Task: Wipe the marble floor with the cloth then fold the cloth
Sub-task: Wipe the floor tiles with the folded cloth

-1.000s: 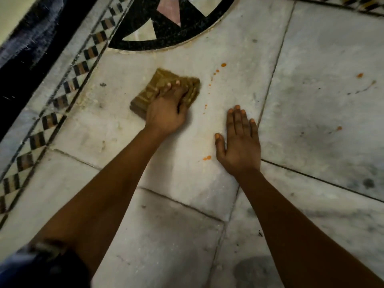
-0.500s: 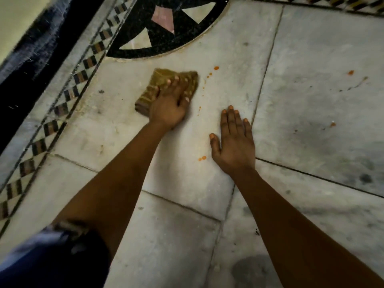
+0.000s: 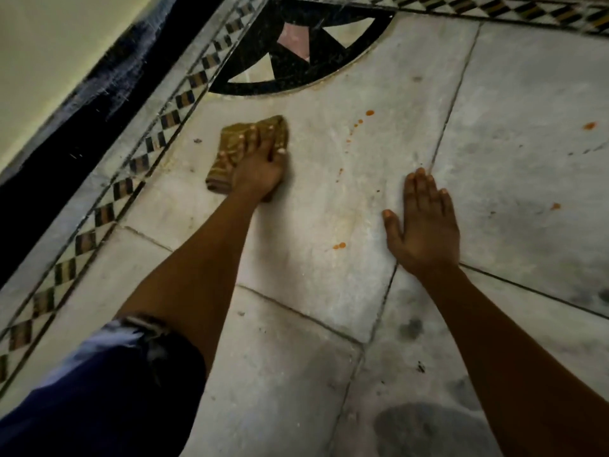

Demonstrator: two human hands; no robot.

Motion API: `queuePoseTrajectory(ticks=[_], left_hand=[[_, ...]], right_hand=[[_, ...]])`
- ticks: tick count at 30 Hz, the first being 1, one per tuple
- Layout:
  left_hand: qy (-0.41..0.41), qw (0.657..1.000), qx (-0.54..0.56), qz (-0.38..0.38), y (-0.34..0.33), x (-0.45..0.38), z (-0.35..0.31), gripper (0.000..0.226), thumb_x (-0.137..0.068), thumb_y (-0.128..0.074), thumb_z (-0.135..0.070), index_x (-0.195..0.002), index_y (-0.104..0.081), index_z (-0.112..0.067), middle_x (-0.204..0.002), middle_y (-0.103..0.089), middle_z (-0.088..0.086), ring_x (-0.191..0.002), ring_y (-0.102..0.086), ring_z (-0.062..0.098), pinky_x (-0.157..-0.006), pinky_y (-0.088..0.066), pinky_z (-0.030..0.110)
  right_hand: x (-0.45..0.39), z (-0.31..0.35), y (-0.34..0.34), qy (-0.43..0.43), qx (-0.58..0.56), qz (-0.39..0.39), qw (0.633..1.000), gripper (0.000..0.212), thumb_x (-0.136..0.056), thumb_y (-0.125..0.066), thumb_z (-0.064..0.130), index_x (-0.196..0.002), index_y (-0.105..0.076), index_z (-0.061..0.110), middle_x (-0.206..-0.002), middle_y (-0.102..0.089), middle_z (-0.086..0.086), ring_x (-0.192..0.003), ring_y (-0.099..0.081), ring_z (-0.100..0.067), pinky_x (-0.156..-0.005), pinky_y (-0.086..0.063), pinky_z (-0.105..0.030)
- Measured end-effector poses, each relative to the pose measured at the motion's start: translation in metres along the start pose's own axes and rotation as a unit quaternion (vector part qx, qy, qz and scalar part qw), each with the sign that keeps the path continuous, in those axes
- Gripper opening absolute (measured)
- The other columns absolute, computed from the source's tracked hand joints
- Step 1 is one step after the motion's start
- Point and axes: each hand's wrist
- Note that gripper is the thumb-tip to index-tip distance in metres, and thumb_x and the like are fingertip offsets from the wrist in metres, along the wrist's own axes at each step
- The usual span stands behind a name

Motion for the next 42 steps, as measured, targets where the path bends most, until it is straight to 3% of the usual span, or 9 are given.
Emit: queuePoseTrajectory(ticks=[6, 9, 12, 17, 24, 32, 35, 38, 42], left_hand=[[-0.249, 0.965, -0.081, 0.021, -0.014, 0.073, -0.018, 0.062, -0.088, -0.019, -0.058, -0.146, -0.021, -0.037, -0.157, -0.015, -0.004, -0.144, -0.012, 0.019, -0.112, -0.005, 0.041], [-0.353, 0.923, -0.149, 0.031, -0.005, 0.058, -0.002, 0.064, -0.085, -0.019, -0.059, -0.145, -0.018, -0.038, -0.155, -0.021, -0.002, -0.143, -0.02, 0.021, -0.109, -0.008, 0.052], [-0.309, 0.937, -0.156, 0.044, -0.008, 0.006, -0.039, 0.059, -0.088, -0.015, -0.061, -0.143, -0.002, -0.044, -0.158, -0.007, -0.008, -0.145, -0.005, 0.018, -0.107, -0.002, 0.063], [-0.228, 0.968, -0.092, 0.051, -0.015, -0.047, -0.126, 0.054, -0.097, -0.028, -0.049, -0.147, -0.01, -0.04, -0.159, -0.004, -0.007, -0.145, -0.001, 0.02, -0.11, 0.0, 0.061], [-0.336, 0.938, -0.086, 0.003, -0.028, 0.062, -0.036, 0.06, -0.089, -0.019, -0.051, -0.144, -0.031, -0.032, -0.153, -0.029, -0.003, -0.142, -0.023, 0.02, -0.111, -0.003, 0.055], [-0.19, 0.978, -0.08, 0.02, -0.021, -0.068, -0.128, 0.053, -0.098, -0.021, -0.048, -0.148, -0.012, -0.034, -0.159, -0.004, -0.006, -0.145, -0.001, 0.017, -0.113, 0.006, 0.055], [-0.263, 0.959, -0.093, 0.047, -0.036, -0.043, -0.154, 0.057, -0.095, -0.017, -0.053, -0.149, -0.014, -0.032, -0.159, -0.006, -0.002, -0.145, -0.003, 0.019, -0.115, 0.006, 0.051], [-0.363, 0.926, -0.096, 0.025, -0.041, 0.019, -0.113, 0.063, -0.088, -0.009, -0.055, -0.147, -0.016, -0.037, -0.157, -0.012, -0.006, -0.145, -0.007, 0.016, -0.114, 0.007, 0.044], [-0.348, 0.934, -0.084, 0.009, -0.027, 0.023, -0.071, 0.064, -0.086, -0.011, -0.055, -0.146, -0.024, -0.036, -0.155, -0.02, -0.007, -0.144, -0.015, 0.016, -0.113, 0.003, 0.043]], right_hand=[[-0.001, 0.0, 0.003, -0.011, -0.011, 0.016, 1.0, 0.074, -0.089, -0.02, 0.048, -0.147, -0.021, 0.004, -0.154, -0.02, -0.015, -0.143, -0.02, -0.027, -0.115, -0.009, -0.037], [0.0, 0.001, 0.002, -0.015, -0.01, 0.018, 1.0, 0.072, -0.089, -0.022, 0.047, -0.147, -0.02, 0.004, -0.155, -0.02, -0.015, -0.143, -0.02, -0.026, -0.115, -0.006, -0.036], [-0.001, 0.0, 0.003, -0.017, -0.009, 0.02, 1.0, 0.071, -0.09, -0.023, 0.046, -0.148, -0.02, 0.004, -0.155, -0.018, -0.015, -0.144, -0.018, -0.026, -0.115, -0.004, -0.035], [-0.002, 0.002, 0.003, -0.016, -0.009, 0.022, 1.0, 0.072, -0.089, -0.021, 0.047, -0.148, -0.019, 0.005, -0.156, -0.017, -0.014, -0.144, -0.016, -0.025, -0.115, -0.004, -0.035], [-0.001, 0.002, 0.004, -0.019, -0.014, 0.018, 1.0, 0.07, -0.09, -0.027, 0.045, -0.147, -0.023, 0.005, -0.155, -0.021, -0.014, -0.143, -0.02, -0.025, -0.115, -0.005, -0.035], [-0.002, 0.002, 0.002, -0.024, -0.01, 0.022, 0.999, 0.071, -0.089, -0.022, 0.046, -0.148, -0.02, 0.006, -0.156, -0.017, -0.012, -0.144, -0.017, -0.023, -0.117, -0.008, -0.037], [-0.002, 0.002, 0.002, -0.023, -0.015, 0.02, 0.999, 0.07, -0.09, -0.025, 0.045, -0.147, -0.023, 0.005, -0.155, -0.02, -0.013, -0.143, -0.02, -0.023, -0.116, -0.008, -0.037], [-0.002, 0.002, 0.003, -0.022, -0.021, 0.019, 0.999, 0.069, -0.09, -0.027, 0.044, -0.147, -0.024, 0.005, -0.155, -0.021, -0.013, -0.143, -0.021, -0.024, -0.116, -0.007, -0.036], [-0.002, 0.002, 0.003, -0.022, -0.018, 0.013, 1.0, 0.069, -0.09, -0.028, 0.044, -0.146, -0.025, 0.005, -0.154, -0.022, -0.014, -0.143, -0.022, -0.024, -0.116, -0.009, -0.037]])
Point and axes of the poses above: each hand's wrist, its own x-axis away from the middle knuckle, its own y-axis out of the back of the hand, z = x × y
